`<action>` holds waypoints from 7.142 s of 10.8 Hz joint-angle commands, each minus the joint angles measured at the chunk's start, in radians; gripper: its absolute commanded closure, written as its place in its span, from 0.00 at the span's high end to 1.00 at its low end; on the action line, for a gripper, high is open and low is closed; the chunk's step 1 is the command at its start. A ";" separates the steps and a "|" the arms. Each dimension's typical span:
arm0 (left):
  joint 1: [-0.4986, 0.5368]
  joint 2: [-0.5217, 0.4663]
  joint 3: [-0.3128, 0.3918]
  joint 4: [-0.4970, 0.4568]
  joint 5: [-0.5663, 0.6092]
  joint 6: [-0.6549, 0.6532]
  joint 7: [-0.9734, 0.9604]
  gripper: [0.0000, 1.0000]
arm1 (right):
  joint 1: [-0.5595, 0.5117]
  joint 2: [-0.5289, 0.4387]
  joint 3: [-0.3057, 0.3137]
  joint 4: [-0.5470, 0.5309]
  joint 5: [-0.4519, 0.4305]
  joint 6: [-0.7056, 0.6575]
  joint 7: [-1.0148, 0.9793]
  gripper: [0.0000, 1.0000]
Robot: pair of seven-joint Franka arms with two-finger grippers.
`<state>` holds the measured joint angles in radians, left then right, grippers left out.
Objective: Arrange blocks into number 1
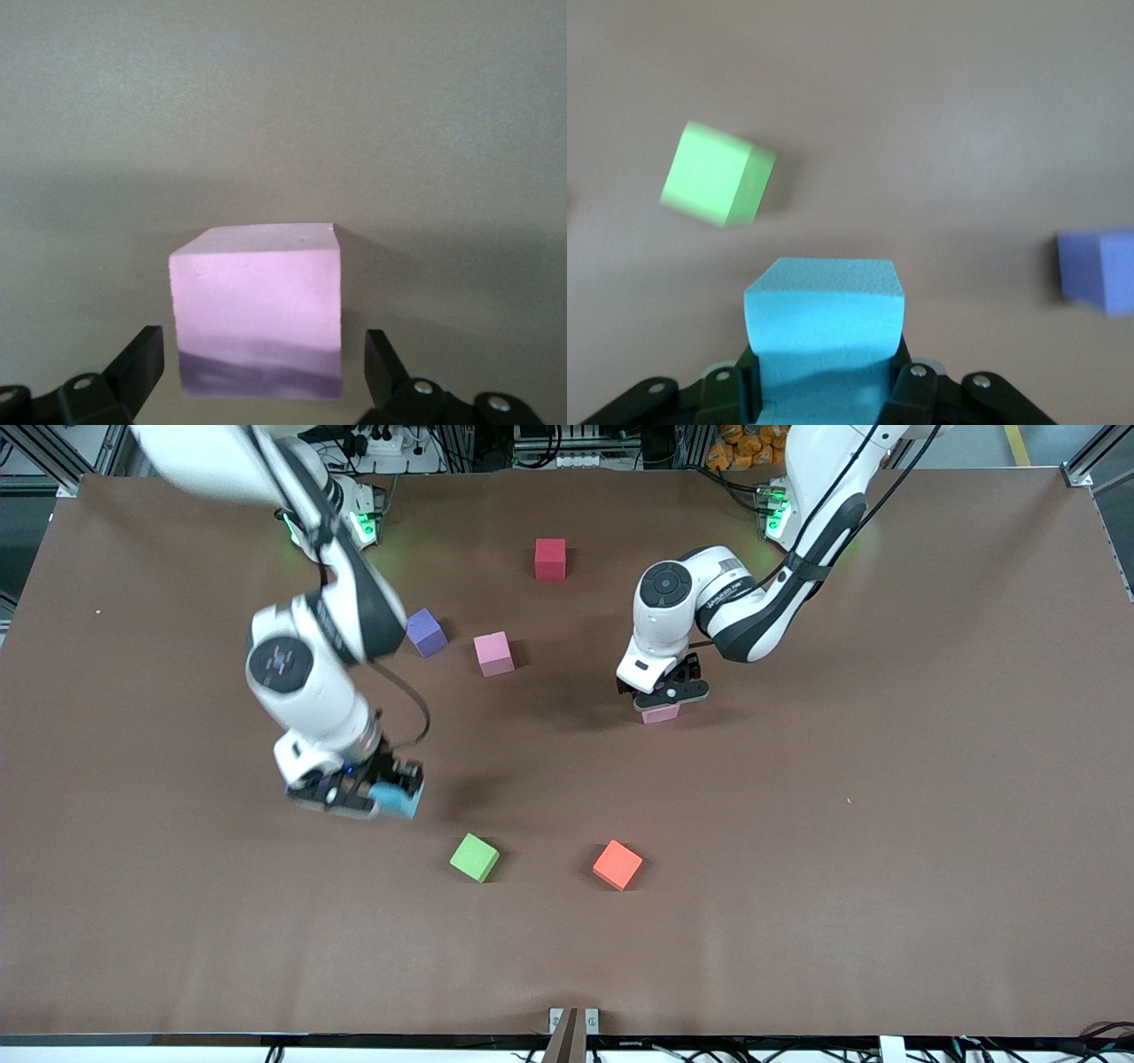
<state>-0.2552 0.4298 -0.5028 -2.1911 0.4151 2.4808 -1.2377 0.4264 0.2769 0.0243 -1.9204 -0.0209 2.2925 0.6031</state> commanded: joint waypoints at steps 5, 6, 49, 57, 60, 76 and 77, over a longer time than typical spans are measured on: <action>0.027 0.059 0.003 0.031 0.028 0.030 0.011 0.00 | 0.333 -0.116 0.073 -0.293 0.012 0.080 0.198 0.44; 0.028 0.056 0.003 0.030 0.030 0.030 0.007 0.00 | 0.368 -0.119 0.100 -0.328 0.013 0.128 0.266 0.44; -0.501 0.239 0.010 0.379 0.017 -0.207 -0.232 0.00 | -0.308 -0.262 0.206 -0.537 0.030 0.090 0.334 1.00; -0.527 0.213 -0.030 0.349 0.014 -0.270 -0.256 0.00 | -0.095 -0.240 0.189 -0.739 0.231 0.252 0.353 1.00; -0.532 0.214 -0.031 0.362 0.013 -0.269 -0.374 1.00 | -0.113 -0.286 0.187 -0.749 0.237 0.223 0.339 1.00; -0.131 0.305 0.091 0.678 0.021 -0.316 -0.395 1.00 | -0.405 0.183 0.002 -0.111 -0.067 0.237 -0.408 1.00; -0.144 0.335 0.116 0.707 0.021 -0.315 -0.396 1.00 | -0.400 0.185 0.002 -0.111 -0.067 0.239 -0.407 1.00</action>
<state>-0.3779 0.6970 -0.4061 -1.5679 0.4152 2.1829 -1.6253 0.0224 0.4612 0.0236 -2.0490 -0.0690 2.5439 0.1841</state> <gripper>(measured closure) 0.000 0.000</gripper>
